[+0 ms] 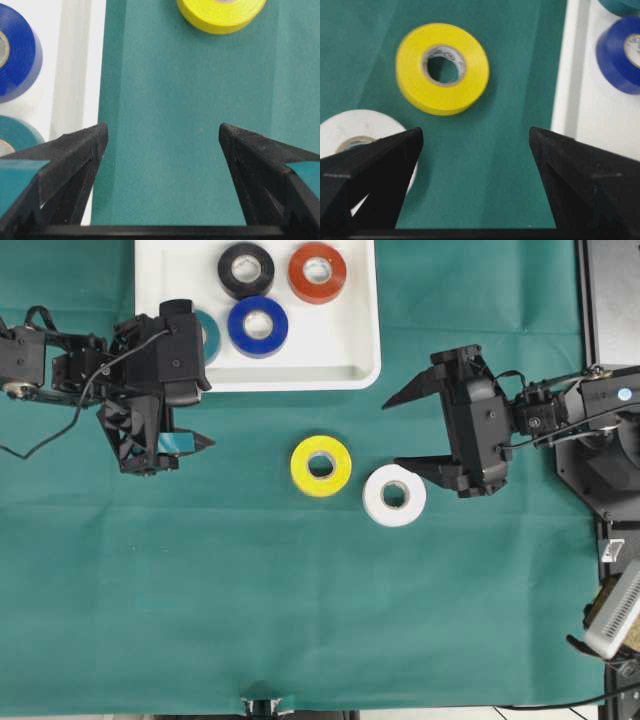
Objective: Put the tape alternately from left to right into the white case.
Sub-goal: 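Move the right gripper down into the white tape roll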
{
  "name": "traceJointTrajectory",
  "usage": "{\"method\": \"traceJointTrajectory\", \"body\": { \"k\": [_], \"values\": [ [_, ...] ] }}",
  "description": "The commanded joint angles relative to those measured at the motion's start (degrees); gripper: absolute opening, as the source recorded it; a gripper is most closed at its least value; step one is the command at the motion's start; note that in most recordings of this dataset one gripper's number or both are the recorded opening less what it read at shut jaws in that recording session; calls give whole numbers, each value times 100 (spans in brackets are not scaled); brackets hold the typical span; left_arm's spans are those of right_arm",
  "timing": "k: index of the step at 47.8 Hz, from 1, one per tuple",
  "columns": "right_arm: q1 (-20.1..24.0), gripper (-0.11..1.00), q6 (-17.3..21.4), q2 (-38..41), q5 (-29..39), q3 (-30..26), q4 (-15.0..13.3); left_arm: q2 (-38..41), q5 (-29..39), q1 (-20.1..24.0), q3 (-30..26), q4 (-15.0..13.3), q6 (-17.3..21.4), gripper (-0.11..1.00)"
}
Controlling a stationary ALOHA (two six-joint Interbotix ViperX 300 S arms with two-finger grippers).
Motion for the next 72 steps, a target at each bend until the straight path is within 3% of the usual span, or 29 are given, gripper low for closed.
{"method": "traceJointTrajectory", "body": {
  "k": [1,9,22,44,59,72],
  "values": [
    [158,78,18,35,-53,-53,18,-79,-44,-9,-53,0,0,100],
    [439,78,167,316,-62,-79,105,-79,-53,-18,-53,0,0,100],
    [510,78,703,809,-62,-193,88,-79,-79,-9,-53,-9,-9,100],
    [519,78,738,1494,9,-483,88,-79,-79,-18,-26,-9,-9,100],
    [519,78,738,1872,633,-703,88,-79,-79,-18,-9,0,-9,100],
    [519,78,738,2013,677,-782,88,-79,-79,-18,0,-9,-9,100]
  ]
}}
